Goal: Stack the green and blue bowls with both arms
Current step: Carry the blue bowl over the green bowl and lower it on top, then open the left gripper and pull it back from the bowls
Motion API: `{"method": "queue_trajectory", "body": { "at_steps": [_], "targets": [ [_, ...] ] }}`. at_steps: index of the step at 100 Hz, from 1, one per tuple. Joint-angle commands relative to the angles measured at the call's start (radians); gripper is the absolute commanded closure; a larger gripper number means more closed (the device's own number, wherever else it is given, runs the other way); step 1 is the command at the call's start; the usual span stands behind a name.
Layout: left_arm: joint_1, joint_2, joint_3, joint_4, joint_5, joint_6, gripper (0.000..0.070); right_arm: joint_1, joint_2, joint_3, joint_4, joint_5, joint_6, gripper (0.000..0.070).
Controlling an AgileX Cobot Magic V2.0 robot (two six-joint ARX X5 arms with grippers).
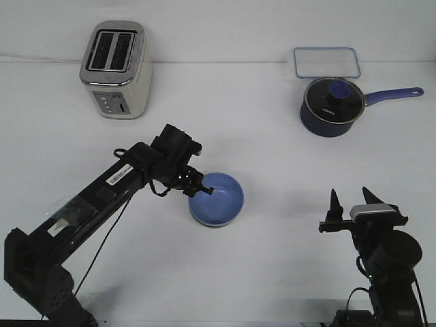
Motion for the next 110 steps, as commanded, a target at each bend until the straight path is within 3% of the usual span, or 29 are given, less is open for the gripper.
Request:
{"method": "queue_trajectory", "body": {
  "at_steps": [1,16,36,66,79,84,110],
  "targets": [
    [-0.005,0.023,0.013,0.003,0.000,-0.007,0.0684,0.001,0.002,0.001,0.010,0.001,0.007,0.0209],
    [-0.005,0.024,0.013,0.005,0.000,-0.007,0.0665,0.001,0.002,0.001,0.010,0.001,0.007,0.0209],
    [-0.005,0.024,0.013,0.007,0.000,-0.007,0.0514,0.001,0.002,0.002,0.010,0.001,0.007,0.0209],
    [0.000,0.021,0.015,0.011,0.001,0.008,0.0505,0.001,0.002,0.002,0.010,0.001,0.007,0.0209],
    [0.026,-0.002,0.019,-0.006,0.000,0.021,0.0310,0.001,0.002,0.001,0.010,0.001,0.007,0.0209],
    [0.040,-0.021,0.019,-0.016,0.000,0.026,0.0265,0.001,0.002,0.002,0.010,0.001,0.007,0.0209],
    [0.154,-0.179,0.019,-0.058,-0.020,0.076,0.0263,0.001,0.002,0.002,0.010,0.001,0.007,0.0209]
  ]
}}
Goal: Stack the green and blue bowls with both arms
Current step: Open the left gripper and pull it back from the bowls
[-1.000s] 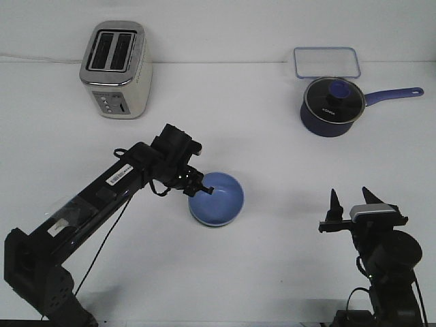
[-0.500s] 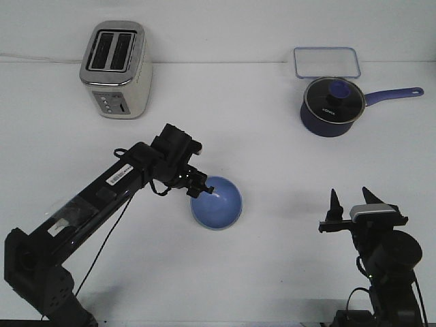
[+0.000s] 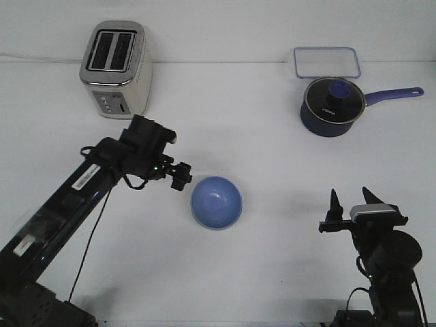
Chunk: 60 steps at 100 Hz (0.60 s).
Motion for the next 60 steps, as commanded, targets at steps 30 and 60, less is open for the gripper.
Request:
{"method": "queue_trajectory", "body": {
  "at_steps": [30,60],
  "targets": [
    [0.158,-0.254,-0.009,0.038,-0.129,0.053,0.0262,0.001,0.002,0.002,0.011,0.001,0.007,0.0209],
    [0.266,-0.592,-0.325,0.259,-0.129,0.013,0.0263,0.001,0.002,0.002,0.011,0.001,0.007,0.0210]
  ]
}}
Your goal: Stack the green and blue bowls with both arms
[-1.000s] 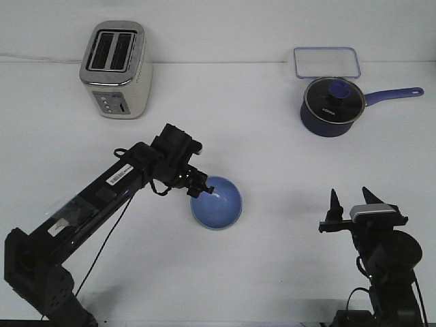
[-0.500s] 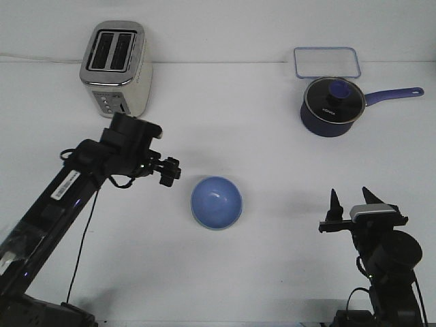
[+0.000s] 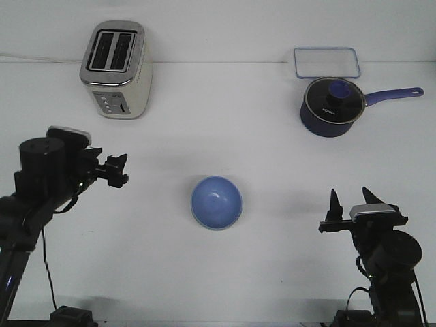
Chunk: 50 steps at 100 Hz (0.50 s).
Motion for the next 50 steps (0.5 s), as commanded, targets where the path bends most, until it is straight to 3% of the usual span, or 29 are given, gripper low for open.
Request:
{"method": "queue_trajectory", "body": {
  "at_steps": [1,38,50],
  "targets": [
    [0.012,-0.067,-0.078,0.066,-0.002,-0.016,0.0262,0.001,0.002,0.002,0.011,0.001,0.007,0.0209],
    [0.037,-0.422,-0.592,0.467,-0.037,-0.084,0.0259,0.001,0.002,0.002,0.011,0.001,0.007,0.0209],
    [0.037,-0.469,-0.705,0.566,-0.056,-0.085,0.0197,0.001,0.002,0.002,0.011,0.001,0.007,0.0209]
  ]
}}
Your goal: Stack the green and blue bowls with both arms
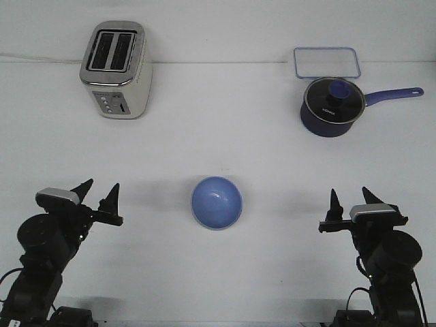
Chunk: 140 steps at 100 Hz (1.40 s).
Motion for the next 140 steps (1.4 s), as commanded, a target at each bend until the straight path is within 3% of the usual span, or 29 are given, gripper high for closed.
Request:
{"method": "queue_trajectory", "body": {
  "at_steps": [1,21,54,63,68,79,85,140],
  "targets": [
    [0.001,-0.010,-0.036,0.050,-0.014,-0.008,0.0192,0.001,0.002,0.002,0.011,0.001,0.007,0.0209],
    [0.001,-0.014,-0.100,0.076,-0.059,-0.060,0.0189,0.001,0.002,0.002,0.011,0.001,0.007,0.0210],
    [0.001,-0.015,-0.100,0.099,-0.060,-0.058,0.0198,0.001,0.002,0.002,0.011,0.001,0.006,0.0213],
    [0.001,-0.015,-0.100,0.097,-0.060,-0.058,0.0206,0.001,0.002,0.002,0.011,0.001,0.006,0.0297],
    [0.001,-0.015,-0.100,0.093,-0.060,-0.058,0.0257,0.000,0.002,0.002,0.010,0.001,0.006,0.0391],
    [0.001,-0.015,-0.100,0.092,-0.060,-0.058,0.0563,0.001,0.002,0.002,0.011,0.001,0.006,0.0638],
    [0.001,-0.015,-0.100,0.092,-0.060,-0.058,0.0700,0.000,0.002,0.002,0.011,0.001,0.006,0.0700],
    [0.001,-0.016,-0.100,0.099,-0.060,-0.058,0.0690,0.001,0.002,0.002,0.011,0.001,0.006,0.0700]
  ]
}}
